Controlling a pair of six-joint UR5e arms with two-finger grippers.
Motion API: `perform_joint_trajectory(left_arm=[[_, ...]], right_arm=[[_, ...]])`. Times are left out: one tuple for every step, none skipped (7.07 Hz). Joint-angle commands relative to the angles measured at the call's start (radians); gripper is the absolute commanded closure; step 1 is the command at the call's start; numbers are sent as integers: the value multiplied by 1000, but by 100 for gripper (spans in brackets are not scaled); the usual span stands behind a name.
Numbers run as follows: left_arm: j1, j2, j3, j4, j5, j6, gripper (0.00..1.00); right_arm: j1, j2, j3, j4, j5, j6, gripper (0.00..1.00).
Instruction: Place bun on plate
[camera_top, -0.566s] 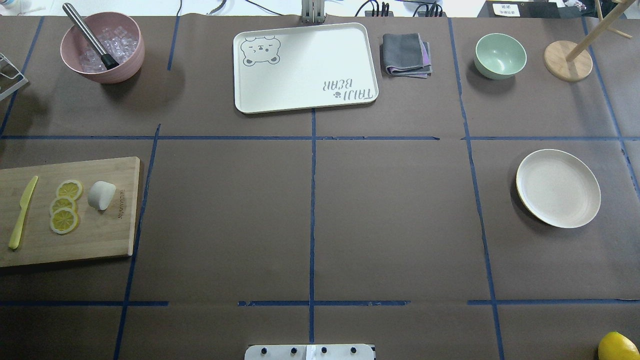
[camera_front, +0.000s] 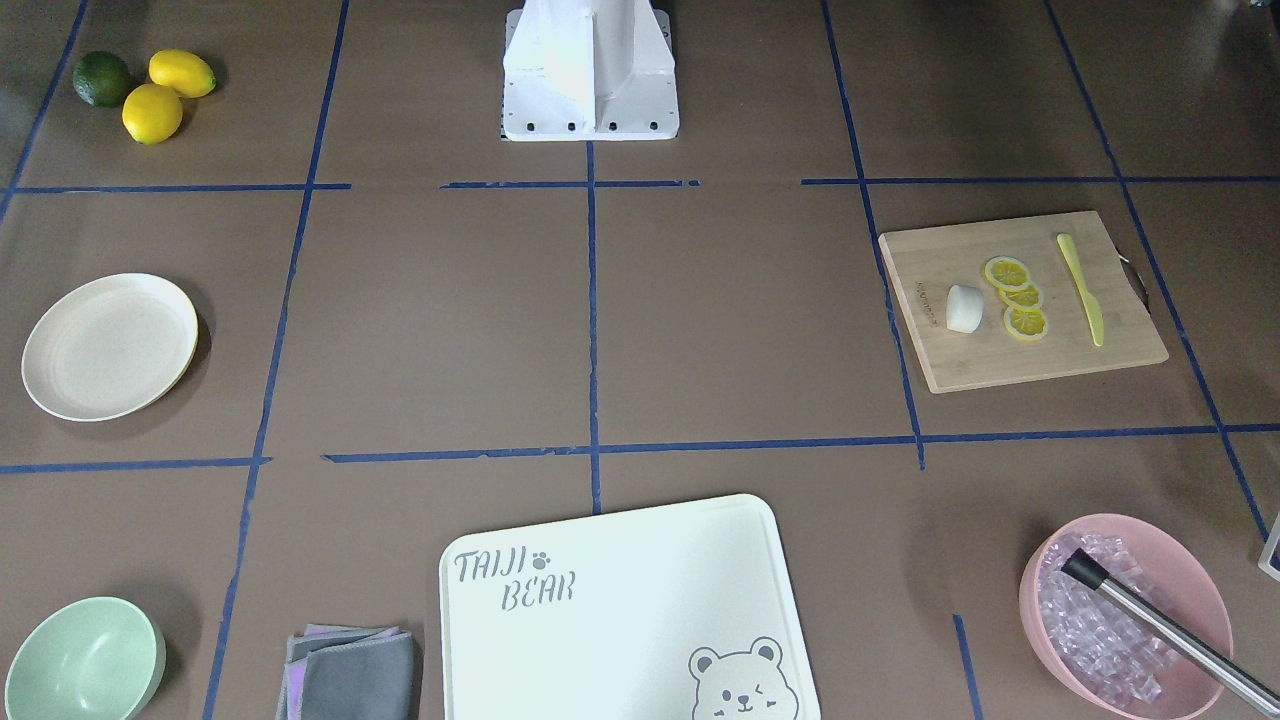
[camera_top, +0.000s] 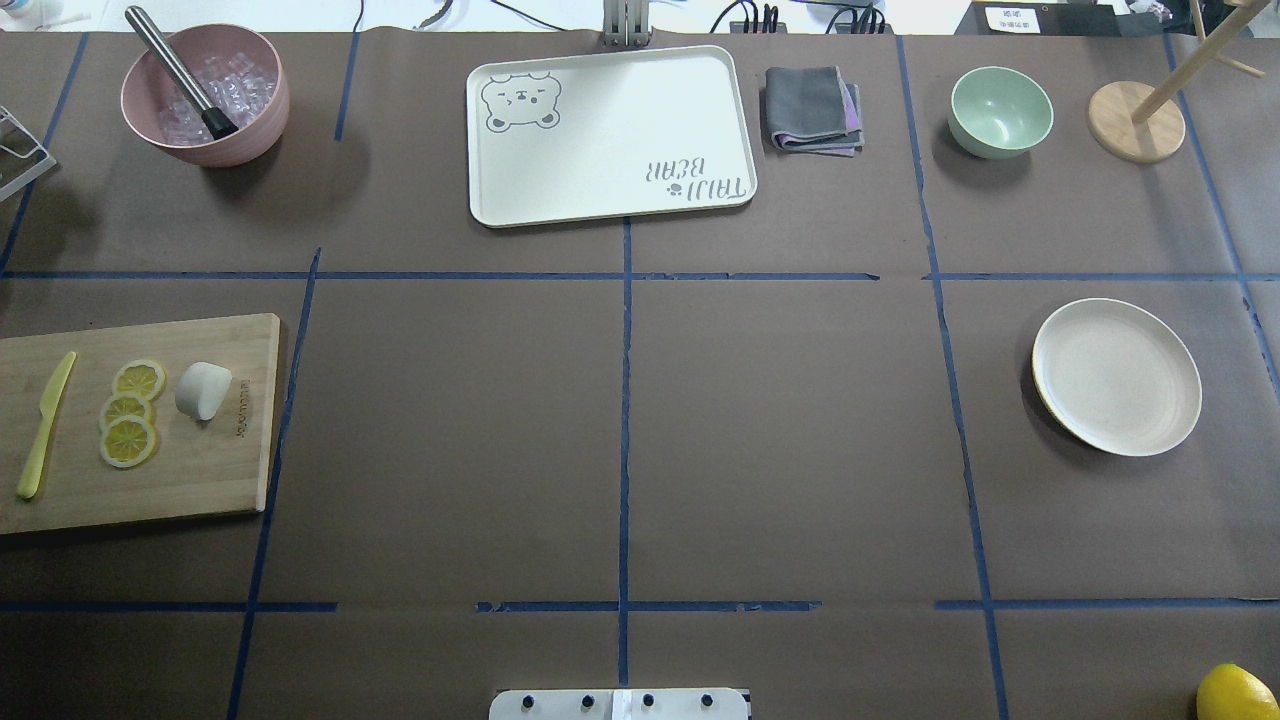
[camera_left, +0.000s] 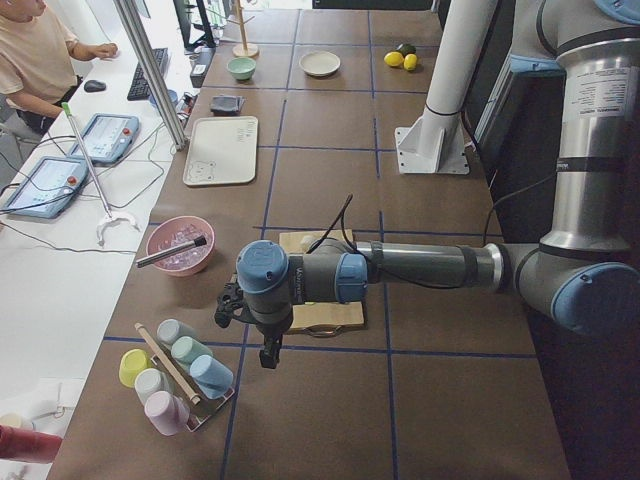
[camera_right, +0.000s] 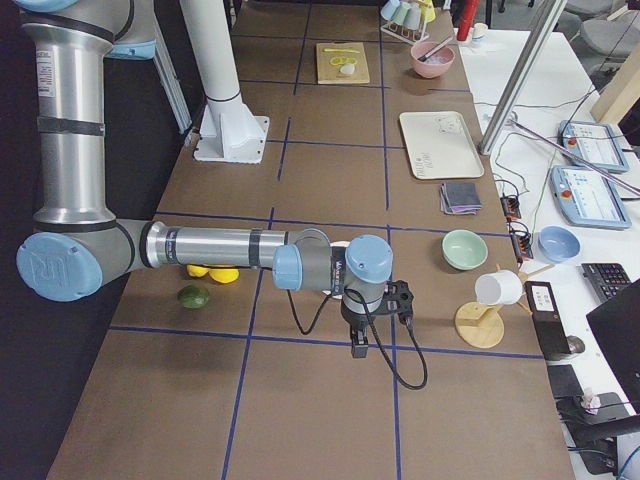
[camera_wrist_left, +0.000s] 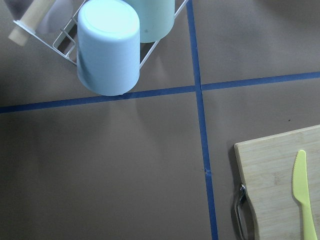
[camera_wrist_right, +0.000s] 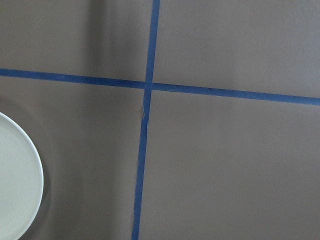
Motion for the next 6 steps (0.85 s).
perform_joint_trajectory(left_arm=[[0, 0, 0, 0, 0, 0, 0], [0, 1, -2, 0, 0, 0, 0], [0, 1, 0, 0, 0, 0, 0], [2, 1, 0, 0, 0, 0, 0], [2, 1, 0, 0, 0, -2, 0], [2, 1, 3, 0, 0, 0, 0]], right_arm=[[-21, 2, 34, 83, 19, 215, 0], [-77, -30, 28, 257, 28, 233, 0], [-172, -46, -13, 369, 22, 277, 1], [-215, -46, -82, 504, 22, 347, 2], [-286, -49, -137, 675, 20, 498, 2], [-364, -49, -156, 818, 11, 662, 2]])
